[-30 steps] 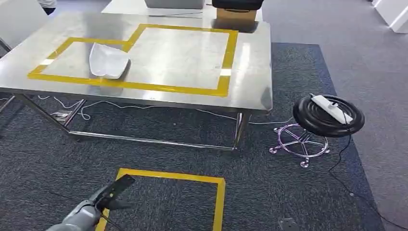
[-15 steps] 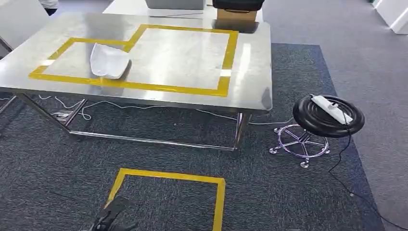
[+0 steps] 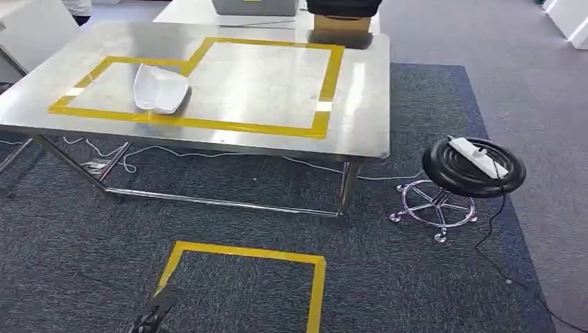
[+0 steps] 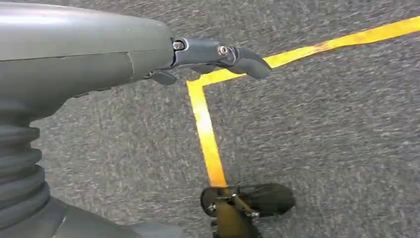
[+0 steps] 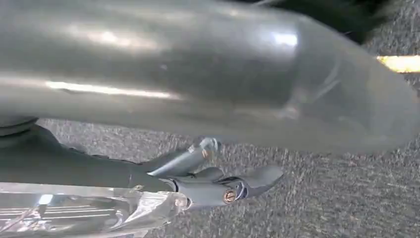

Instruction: Take the parts from the cabinet and place them on the table.

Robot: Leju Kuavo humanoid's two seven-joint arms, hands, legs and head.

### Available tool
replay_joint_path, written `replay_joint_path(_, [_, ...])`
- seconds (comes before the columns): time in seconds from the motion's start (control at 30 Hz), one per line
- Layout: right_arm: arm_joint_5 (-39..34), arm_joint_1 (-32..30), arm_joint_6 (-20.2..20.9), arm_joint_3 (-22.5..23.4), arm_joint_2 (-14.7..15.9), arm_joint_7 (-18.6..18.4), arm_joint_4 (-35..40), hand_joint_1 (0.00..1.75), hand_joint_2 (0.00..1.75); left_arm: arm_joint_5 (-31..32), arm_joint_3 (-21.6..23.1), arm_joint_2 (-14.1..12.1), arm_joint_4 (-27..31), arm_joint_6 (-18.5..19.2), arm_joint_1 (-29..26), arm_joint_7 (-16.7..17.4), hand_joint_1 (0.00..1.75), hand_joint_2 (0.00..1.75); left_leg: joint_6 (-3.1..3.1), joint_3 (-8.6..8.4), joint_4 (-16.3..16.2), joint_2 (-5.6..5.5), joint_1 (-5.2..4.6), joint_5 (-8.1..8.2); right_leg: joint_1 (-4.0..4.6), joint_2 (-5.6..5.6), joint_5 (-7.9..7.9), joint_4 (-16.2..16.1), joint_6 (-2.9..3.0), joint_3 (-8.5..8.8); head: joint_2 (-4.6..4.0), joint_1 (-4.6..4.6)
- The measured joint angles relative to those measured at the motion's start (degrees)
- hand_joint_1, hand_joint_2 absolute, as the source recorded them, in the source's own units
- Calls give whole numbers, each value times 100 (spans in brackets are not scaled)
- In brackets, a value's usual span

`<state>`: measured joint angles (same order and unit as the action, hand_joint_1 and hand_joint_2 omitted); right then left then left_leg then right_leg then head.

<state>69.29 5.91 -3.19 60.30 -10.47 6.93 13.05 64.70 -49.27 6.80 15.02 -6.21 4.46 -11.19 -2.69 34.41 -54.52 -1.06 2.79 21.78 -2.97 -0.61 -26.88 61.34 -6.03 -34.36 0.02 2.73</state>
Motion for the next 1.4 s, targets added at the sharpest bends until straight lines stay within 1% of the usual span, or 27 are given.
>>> replay_joint_path(0.03, [4,20,2,0,-17,0,0,0,0,2,-4,-17,0,11,1,4,0,175,-75,22,-74,-4,14,12,-38,-10,-56,-337,-78,233,0,-4])
replay_joint_path(0.07, [4,31,13,0,-64,-7,-7,0,0,4,-9,-66,2,13,-12,15,0,175,-143,33,-93,-16,7,44,24,-89,-27,-283,35,207,0,-11])
replay_joint_path(0.1, [4,40,7,0,-63,-11,-4,0,0,6,-9,-61,2,15,-12,15,0,175,-174,12,-96,-15,9,42,51,-63,-23,-231,178,191,0,35])
replay_joint_path(0.2, [4,45,4,0,-52,-15,0,0,0,6,-13,-22,-2,22,-17,15,0,175,-290,-7,-39,-17,87,-21,127,-50,5,-204,368,159,0,67])
replay_joint_path(0.23, [4,45,2,0,-50,-18,2,0,0,6,-13,-15,-7,30,-18,15,0,175,-264,31,-127,28,105,91,128,-16,38,-228,424,165,0,94])
replay_joint_path(0.3, [4,42,2,0,-50,-17,2,0,0,11,-13,7,-15,37,-13,17,0,175,-179,378,-917,57,28,644,162,11,83,-253,510,137,0,118])
replay_joint_path(0.37, [18,34,4,0,-50,-17,2,0,0,11,-20,-2,-15,28,-17,17,0,175,-122,770,-1853,56,-35,1055,203,55,92,-253,532,101,0,127])
replay_joint_path(0.4, [33,26,4,0,-50,-17,2,0,0,15,-24,-4,-15,28,-23,17,0,175,-95,816,-1998,56,-56,1076,218,77,94,-253,532,94,0,125])
replay_joint_path(0.47, [59,24,7,0,-50,-17,2,0,0,31,-26,-7,-15,28,-23,15,0,175,-41,541,-1583,58,-77,785,224,103,99,-251,523,90,0,127])
replay_joint_path(0.53, [68,49,9,0,-52,-17,2,0,0,59,-26,-9,-15,22,-15,11,0,175,-20,-45,-628,160,-73,427,223,111,94,-230,472,98,0,127])
replay_joint_path(0.57, [70,54,9,0,-50,-24,4,0,0,70,-26,4,-15,22,5,-4,0,175,-52,-186,-312,268,-97,462,285,117,60,-158,406,62,0,142])
replay_joint_path(0.6, [70,53,9,0,-50,-31,4,0,0,74,-26,9,-18,22,26,-7,0,175,-21,-159,-371,201,-93,457,273,120,62,-169,389,55,2,133])
replay_joint_path(0.73, [70,49,17,0,-57,-33,2,0,0,114,-33,-2,-17,13,-16,-15,0,175,114,-137,-358,138,-109,429,225,157,27,-167,292,67,0,111])
replay_joint_path(0.8, [68,50,20,0,-57,-33,2,0,0,127,-35,-15,-17,9,0,-15,0,175,170,-127,-358,102,-127,421,235,113,-392,476,279,-204,0,83])
replay_joint_path(0.83, [68,50,22,0,-66,-33,2,0,0,135,-37,-15,-17,9,2,-15,0,0,196,-119,-358,91,-145,421,239,96,-629,994,277,-437,0,72])
replay_joint_path(0.87, [68,45,24,0,-68,-35,2,0,0,157,-39,-11,-17,11,-7,-15,0,0,205,-115,-359,75,-168,421,241,90,-784,1424,284,-637,0,66])
replay_joint_path(0.9, [68,37,28,0,-72,-39,2,0,0,188,-46,-9,-17,11,-13,-15,0,0,212,-115,-359,56,-188,418,245,86,-790,1596,304,-725,0,61])
replay_joint_path(0.93, [68,30,28,0,-72,-42,2,0,0,190,-50,-9,-17,11,-13,-15,0,0,214,-115,-360,31,-201,417,256,83,-689,1506,333,-682,0,61])
replay_joint_path(0.97, [68,27,28,0,-72,-44,2,0,0,201,-63,-9,-17,11,-10,-13,0,0,218,-119,-360,4,-211,415,272,79,-478,1166,369,-511,0,59])
replay_joint_path(1.03, [66,35,31,0,-72,-42,2,0,0,214,-74,-4,-17,9,-4,-13,0,0,216,-135,-360,-44,-216,413,309,14,-8,104,448,43,0,57])
replay_joint_path(1.07, [66,46,31,0,-72,-42,2,0,0,229,-74,0,-17,7,-4,-13,0,0,200,-124,-363,-51,-236,408,322,-86,-72,-157,455,170,0,59])
replay_joint_path(1.13, [66,57,31,0,-79,-41,2,0,0,251,-79,4,-17,7,-8,-11,0,0,140,-96,-359,-66,-227,384,344,-54,-29,-179,445,165,0,68])
replay_joint_path(1.2, [63,35,28,0,-79,-50,2,0,0,253,-83,13,-18,2,-10,-2,0,0,63,-106,-308,-74,-211,346,360,-46,14,-223,508,164,0,63])
replay_joint_path(1.23, [63,38,28,2,-81,-50,2,0,0,253,-85,9,-17,-4,-10,-2,0,0,48,-101,-332,-66,-194,383,309,-12,77,-306,558,196,0,68])
replay_joint_path(1.3, [63,43,31,2,-83,-50,2,0,0,271,-90,4,-17,-15,3,11,0,0,12,118,-795,9,-222,743,318,20,108,-364,606,211,0,87])
replay_joint_path(1.37, [63,23,39,2,-87,-61,2,0,0,295,-90,11,-17,-20,2,31,0,0,-23,556,-1731,14,-220,1163,320,78,110,-362,611,193,0,85])
replay_joint_path(1.4, [63,12,39,2,-87,-70,2,0,0,302,-90,11,-17,-20,-13,33,0,0,-34,688,-2000,14,-220,1223,320,98,111,-361,611,187,0,87])
